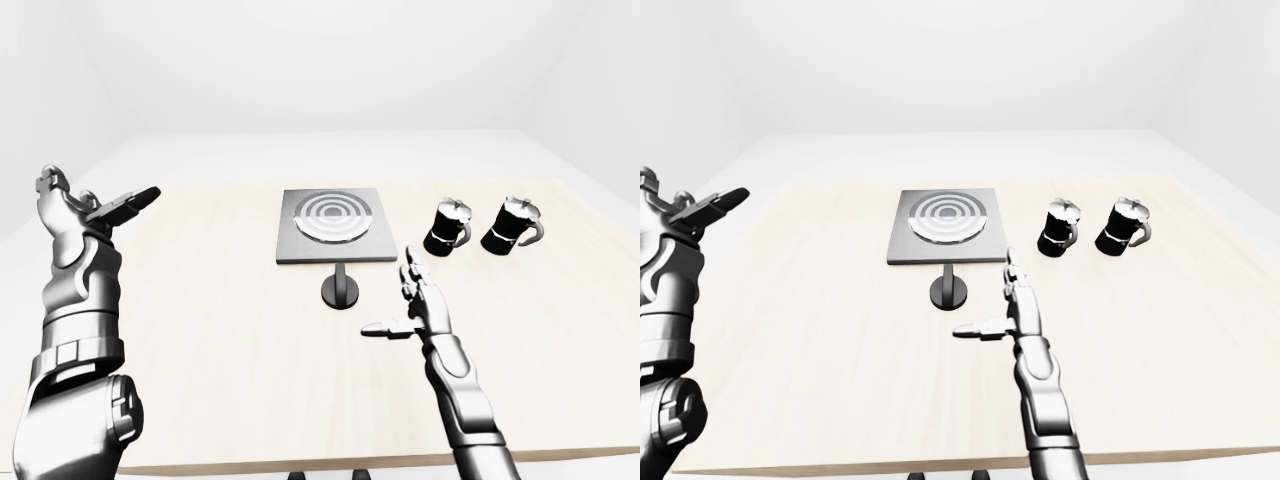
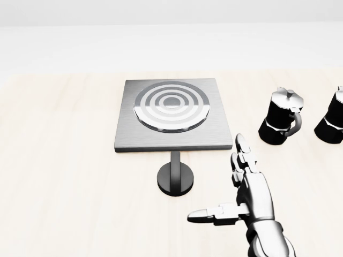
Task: Turn off the stove.
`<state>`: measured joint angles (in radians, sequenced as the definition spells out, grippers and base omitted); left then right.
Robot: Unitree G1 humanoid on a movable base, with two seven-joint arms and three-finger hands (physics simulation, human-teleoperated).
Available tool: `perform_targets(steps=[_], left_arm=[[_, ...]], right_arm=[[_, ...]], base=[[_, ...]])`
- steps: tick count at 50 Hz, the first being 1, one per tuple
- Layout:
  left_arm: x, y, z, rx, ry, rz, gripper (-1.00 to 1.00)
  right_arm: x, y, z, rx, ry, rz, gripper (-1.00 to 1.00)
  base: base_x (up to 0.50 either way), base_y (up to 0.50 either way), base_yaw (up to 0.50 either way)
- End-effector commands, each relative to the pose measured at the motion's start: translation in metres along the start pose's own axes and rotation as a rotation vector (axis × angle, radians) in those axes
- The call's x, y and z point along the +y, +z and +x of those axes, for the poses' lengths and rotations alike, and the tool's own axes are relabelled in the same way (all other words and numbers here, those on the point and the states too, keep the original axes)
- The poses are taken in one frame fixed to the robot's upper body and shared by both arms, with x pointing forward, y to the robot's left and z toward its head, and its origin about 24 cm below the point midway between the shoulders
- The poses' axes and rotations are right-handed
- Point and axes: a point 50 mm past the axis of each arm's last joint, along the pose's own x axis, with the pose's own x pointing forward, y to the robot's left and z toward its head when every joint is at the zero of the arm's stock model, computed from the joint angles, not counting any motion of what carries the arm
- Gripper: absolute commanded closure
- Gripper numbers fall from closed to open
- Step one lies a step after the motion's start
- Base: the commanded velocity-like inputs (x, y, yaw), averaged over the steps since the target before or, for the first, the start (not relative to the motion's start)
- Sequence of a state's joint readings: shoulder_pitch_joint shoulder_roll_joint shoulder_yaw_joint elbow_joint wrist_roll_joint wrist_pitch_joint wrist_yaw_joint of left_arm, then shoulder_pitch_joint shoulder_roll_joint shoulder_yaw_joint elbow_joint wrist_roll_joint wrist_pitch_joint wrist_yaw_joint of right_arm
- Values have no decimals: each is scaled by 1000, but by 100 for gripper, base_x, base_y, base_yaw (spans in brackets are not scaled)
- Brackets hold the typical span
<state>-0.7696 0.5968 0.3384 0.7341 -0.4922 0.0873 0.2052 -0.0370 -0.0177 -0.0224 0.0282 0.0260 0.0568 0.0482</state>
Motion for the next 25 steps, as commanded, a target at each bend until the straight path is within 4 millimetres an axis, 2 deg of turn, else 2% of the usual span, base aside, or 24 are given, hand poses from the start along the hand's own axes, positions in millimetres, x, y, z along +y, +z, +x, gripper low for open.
perform_targets(steps=[1,25], left_arm=[[0,-1,3,20,14,-3,-100],[0,1,3,11,15,0,-100]], right_arm=[[4,-1,2,11,27,-23,-100],[21,-10,12,70,157,-45,-100]], base=[[0,0,0],[0,0,0]])
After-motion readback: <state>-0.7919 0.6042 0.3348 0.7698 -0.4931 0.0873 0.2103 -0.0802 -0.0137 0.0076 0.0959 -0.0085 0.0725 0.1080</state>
